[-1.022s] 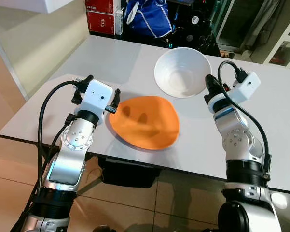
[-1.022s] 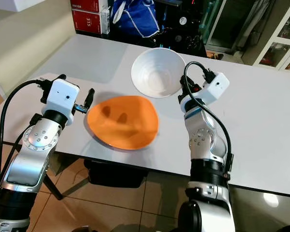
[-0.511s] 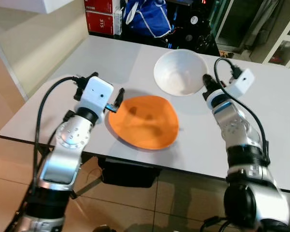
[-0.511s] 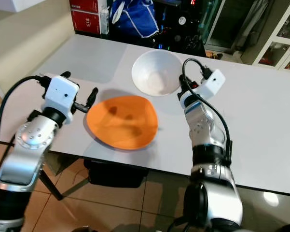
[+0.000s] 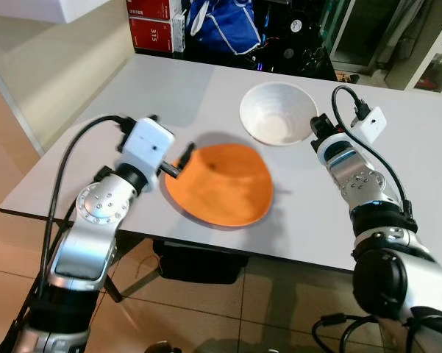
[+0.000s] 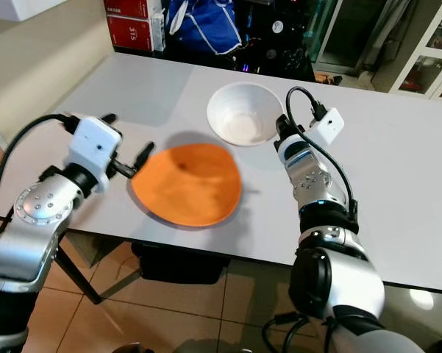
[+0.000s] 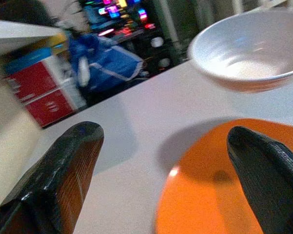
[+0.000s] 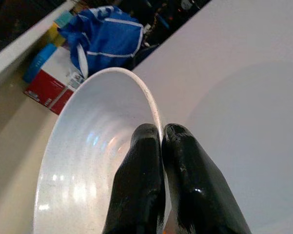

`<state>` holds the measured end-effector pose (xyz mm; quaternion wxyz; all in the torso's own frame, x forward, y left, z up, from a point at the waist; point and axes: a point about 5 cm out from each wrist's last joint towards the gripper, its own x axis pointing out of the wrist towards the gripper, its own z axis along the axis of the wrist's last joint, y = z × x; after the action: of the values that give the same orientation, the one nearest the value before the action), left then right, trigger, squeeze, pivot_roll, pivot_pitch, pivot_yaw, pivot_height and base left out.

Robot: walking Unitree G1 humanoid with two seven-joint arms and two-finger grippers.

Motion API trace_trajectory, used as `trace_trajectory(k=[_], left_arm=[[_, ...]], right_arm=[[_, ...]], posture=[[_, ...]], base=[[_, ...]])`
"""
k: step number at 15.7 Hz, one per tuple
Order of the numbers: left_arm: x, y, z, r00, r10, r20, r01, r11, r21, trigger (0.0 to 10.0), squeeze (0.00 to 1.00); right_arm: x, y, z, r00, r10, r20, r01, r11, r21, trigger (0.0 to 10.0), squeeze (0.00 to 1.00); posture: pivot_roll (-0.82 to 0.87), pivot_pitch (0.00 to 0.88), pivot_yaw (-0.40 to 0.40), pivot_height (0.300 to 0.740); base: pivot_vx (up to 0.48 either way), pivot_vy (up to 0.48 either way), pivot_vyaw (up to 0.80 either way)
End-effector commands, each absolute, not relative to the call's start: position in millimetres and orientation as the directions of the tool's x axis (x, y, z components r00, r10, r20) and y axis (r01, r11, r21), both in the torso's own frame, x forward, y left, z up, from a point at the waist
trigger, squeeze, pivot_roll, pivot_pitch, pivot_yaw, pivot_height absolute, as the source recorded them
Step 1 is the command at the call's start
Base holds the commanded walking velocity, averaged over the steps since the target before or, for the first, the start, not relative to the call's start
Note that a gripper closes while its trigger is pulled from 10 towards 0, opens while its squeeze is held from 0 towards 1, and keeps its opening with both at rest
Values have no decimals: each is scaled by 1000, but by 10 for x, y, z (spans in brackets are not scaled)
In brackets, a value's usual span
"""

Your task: Setting the table

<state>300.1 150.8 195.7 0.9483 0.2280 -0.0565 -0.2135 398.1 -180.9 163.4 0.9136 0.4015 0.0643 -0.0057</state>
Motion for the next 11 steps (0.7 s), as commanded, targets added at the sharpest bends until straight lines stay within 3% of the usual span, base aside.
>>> trace_trajectory(k=[1, 5, 11], left_arm=[[2903, 1413, 1914, 866, -500, -21, 459, 775, 434, 10000, 0], [2856, 1351, 1885, 836, -546, -58, 517, 747, 418, 10000, 0], [2668, 1437, 1858, 781, -606, -150, 611, 694, 381, 10000, 0]], right_arm=[[4012, -1895, 1750, 996, 33, -85, 40, 680, 732, 10000, 0], [3998, -2072, 1704, 994, -4, -105, 78, 704, 706, 10000, 0], [4001, -2109, 1632, 983, -35, -180, 154, 689, 708, 10000, 0]], posture=[[23, 0, -27, 740], [24, 26, -25, 740], [43, 77, -25, 740]], base=[[0, 0, 0], [0, 0, 0], [0, 0, 0]])
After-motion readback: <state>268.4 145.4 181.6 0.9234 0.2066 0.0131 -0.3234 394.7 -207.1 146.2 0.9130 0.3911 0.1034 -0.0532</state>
